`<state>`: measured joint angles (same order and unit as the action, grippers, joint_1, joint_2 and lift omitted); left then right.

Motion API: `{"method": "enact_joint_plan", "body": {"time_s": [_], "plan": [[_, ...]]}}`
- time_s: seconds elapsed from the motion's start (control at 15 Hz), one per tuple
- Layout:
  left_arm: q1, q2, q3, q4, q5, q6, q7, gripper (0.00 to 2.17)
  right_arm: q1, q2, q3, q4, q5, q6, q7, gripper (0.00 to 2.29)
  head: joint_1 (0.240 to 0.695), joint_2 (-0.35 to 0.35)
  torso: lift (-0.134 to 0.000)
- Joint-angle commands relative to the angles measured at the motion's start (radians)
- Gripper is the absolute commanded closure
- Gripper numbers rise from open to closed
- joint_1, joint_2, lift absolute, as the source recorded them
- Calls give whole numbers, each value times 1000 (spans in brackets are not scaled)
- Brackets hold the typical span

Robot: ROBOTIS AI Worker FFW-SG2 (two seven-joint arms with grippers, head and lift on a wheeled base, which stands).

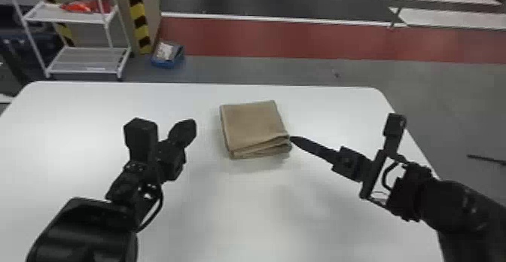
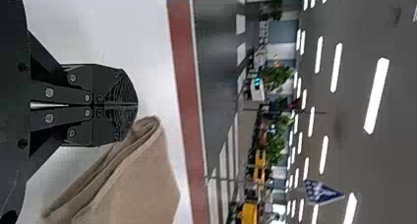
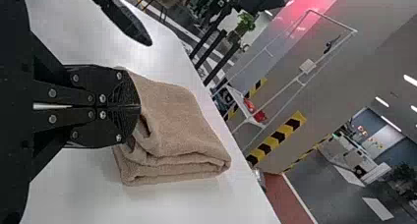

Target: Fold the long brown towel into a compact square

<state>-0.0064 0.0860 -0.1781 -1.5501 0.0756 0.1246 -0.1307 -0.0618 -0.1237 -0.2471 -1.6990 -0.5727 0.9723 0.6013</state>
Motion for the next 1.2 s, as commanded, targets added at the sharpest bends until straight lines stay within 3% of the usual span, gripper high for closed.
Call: {"method": "enact_joint_plan", "body": {"time_s": [0.0,0.07,0.13,0.2,0.27,0.33,0.4,0.47,0.53,0.73,1.0,1.13], "plan": [[91,1,69,-162,3,-39,26,1875,-4,-4,35,-10,7,0,5,2010,695,-60,-119],[117,3,86,-211,12,-36,28,1872,-6,-4,54,-25,24,-10,3,2010,695,-44,-119],[140,1,112,-254,16,-27,29,1727,-13,-2,77,-36,45,-28,-3,1976,695,-24,-119],[157,1,132,-297,24,-12,29,1521,-24,-1,101,-42,73,-68,-9,1737,695,8,-119],[183,1,167,-341,30,28,29,1517,-30,-1,129,-50,117,-105,-14,1504,695,21,-119],[224,1,192,-401,30,62,42,1369,-33,-1,166,-70,182,-157,-14,1075,695,37,-119],[258,3,204,-447,20,71,82,748,-35,1,212,-94,252,-203,-14,478,695,50,-119],[287,3,224,-490,20,71,89,225,-36,3,250,-100,310,-237,-14,110,695,86,-119],[322,3,233,-527,27,68,89,83,-42,9,290,-100,361,-270,-14,2,695,105,-119],[433,-2,273,-647,30,68,89,83,-44,46,339,-99,422,-332,-58,33,695,157,-119],[502,-9,278,-686,49,34,115,87,59,84,347,-96,422,-565,-178,39,695,203,-119],[525,-11,278,-665,49,-58,146,87,122,101,350,-108,418,-666,-219,39,695,205,-119]]}}
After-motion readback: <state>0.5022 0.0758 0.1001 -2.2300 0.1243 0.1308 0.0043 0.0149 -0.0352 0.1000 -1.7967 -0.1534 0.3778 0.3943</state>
